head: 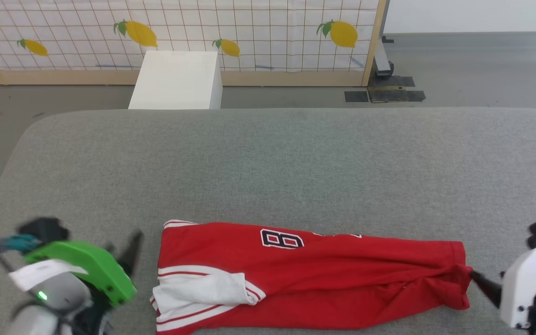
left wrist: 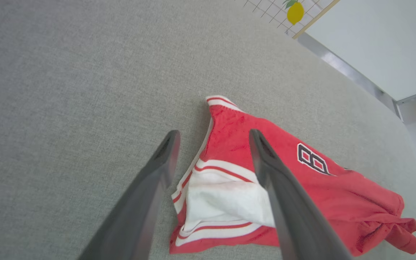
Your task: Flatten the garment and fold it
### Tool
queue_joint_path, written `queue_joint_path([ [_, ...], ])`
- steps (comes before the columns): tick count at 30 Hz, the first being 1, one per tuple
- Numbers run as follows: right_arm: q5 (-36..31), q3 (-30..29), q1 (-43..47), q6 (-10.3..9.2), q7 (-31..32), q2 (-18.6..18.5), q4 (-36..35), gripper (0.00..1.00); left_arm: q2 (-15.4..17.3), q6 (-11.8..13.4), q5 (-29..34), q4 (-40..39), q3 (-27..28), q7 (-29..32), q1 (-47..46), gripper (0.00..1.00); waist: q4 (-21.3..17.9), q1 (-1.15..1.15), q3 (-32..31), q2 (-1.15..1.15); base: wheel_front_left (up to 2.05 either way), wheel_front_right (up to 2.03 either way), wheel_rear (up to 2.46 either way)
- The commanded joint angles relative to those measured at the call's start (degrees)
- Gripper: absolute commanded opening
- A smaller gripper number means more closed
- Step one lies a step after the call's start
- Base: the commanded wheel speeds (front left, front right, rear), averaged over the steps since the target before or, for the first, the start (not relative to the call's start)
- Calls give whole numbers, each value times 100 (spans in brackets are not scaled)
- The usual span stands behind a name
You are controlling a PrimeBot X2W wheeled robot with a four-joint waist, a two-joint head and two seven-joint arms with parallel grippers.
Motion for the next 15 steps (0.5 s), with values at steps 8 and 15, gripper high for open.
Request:
queue_joint_path([
  [8,145,-241,-157,-9,282,-192,-53,100,173,-693,1479,-105,128,-2475,-336,100,48,0,224,0,0,0,0],
  [15,570,377,-437,-9,250,-586,328,100,-1,-765,2627,343,-45,-3817,-520,100,95,0,522,0,0,0,0],
])
